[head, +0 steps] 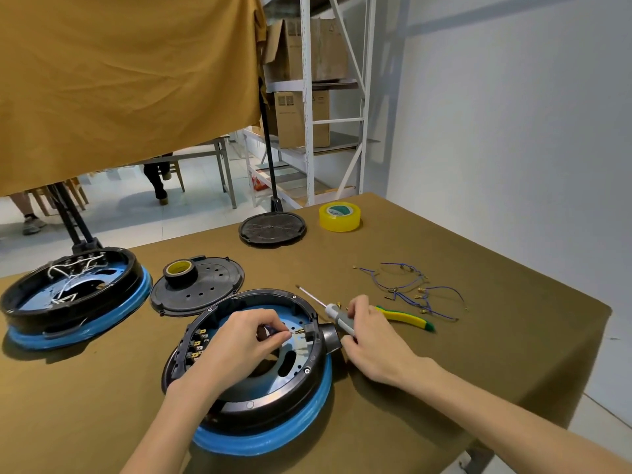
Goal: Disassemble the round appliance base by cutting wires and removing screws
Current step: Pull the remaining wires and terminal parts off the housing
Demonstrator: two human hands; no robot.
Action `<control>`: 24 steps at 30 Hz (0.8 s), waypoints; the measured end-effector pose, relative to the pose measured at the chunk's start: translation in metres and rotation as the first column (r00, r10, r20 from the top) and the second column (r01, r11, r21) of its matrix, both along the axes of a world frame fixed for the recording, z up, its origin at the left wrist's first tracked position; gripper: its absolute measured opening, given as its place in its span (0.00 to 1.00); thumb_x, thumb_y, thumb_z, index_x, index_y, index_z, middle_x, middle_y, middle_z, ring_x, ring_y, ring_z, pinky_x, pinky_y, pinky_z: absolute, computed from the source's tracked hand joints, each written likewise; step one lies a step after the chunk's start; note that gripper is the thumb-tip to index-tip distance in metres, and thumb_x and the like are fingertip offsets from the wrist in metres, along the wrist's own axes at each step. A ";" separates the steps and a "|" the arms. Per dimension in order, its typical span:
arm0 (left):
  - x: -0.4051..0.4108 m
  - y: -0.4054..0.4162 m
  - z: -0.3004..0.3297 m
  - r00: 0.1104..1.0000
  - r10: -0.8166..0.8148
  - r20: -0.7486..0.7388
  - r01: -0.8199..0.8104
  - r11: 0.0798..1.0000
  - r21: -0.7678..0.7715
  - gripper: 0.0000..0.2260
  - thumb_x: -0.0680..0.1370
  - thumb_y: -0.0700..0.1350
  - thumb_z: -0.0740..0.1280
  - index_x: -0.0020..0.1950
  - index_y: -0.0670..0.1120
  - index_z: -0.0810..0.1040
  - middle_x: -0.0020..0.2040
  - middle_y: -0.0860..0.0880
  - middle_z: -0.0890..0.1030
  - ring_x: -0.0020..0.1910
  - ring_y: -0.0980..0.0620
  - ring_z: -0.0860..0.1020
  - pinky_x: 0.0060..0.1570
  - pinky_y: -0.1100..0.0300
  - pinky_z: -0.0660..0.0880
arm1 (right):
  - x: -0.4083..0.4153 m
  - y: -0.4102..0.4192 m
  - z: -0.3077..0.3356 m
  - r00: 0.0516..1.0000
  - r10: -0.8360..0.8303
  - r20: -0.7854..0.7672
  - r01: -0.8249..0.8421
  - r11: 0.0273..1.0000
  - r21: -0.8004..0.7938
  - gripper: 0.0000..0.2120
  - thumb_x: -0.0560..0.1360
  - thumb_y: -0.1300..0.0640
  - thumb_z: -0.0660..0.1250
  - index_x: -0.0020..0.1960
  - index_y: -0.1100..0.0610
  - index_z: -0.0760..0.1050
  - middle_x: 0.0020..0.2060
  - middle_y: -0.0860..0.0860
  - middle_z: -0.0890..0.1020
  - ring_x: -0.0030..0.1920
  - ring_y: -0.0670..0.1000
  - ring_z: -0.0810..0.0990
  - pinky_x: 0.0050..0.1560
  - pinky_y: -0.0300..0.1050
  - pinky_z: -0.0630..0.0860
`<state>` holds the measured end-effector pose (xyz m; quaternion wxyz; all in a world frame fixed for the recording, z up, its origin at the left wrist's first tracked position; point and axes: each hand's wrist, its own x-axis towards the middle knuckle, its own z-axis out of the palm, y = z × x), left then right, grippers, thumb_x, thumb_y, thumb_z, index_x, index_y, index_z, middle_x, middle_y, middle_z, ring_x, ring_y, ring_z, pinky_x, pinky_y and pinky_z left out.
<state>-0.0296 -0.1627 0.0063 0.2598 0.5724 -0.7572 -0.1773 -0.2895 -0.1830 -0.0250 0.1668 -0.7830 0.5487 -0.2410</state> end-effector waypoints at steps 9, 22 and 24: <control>-0.001 0.000 0.002 1.000 0.003 0.000 -0.003 1.000 0.004 0.03 0.78 0.53 0.73 0.45 0.58 0.83 0.41 0.60 0.82 0.41 0.58 0.80 0.45 0.57 0.80 | -0.008 -0.039 0.022 0.993 -0.118 0.010 0.118 0.993 0.004 0.12 0.84 0.52 0.60 0.49 0.54 0.79 0.44 0.52 0.82 0.47 0.54 0.81 0.50 0.57 0.79; 0.001 -0.003 -0.002 1.000 -0.007 -0.017 0.007 1.000 0.003 0.04 0.78 0.54 0.73 0.43 0.60 0.82 0.40 0.62 0.82 0.43 0.62 0.79 0.45 0.59 0.80 | 0.040 -0.081 0.015 0.943 -0.243 -0.228 0.278 0.950 0.141 0.10 0.81 0.54 0.65 0.49 0.58 0.83 0.54 0.55 0.84 0.61 0.62 0.73 0.61 0.53 0.66; 0.001 -0.004 -0.003 1.000 -0.008 -0.022 0.008 1.000 0.005 0.04 0.77 0.54 0.73 0.43 0.59 0.82 0.41 0.63 0.82 0.43 0.61 0.79 0.45 0.58 0.80 | 0.049 -0.084 0.018 0.960 -0.236 -0.148 0.266 0.933 0.241 0.13 0.81 0.55 0.62 0.41 0.57 0.78 0.50 0.56 0.84 0.58 0.61 0.75 0.60 0.52 0.66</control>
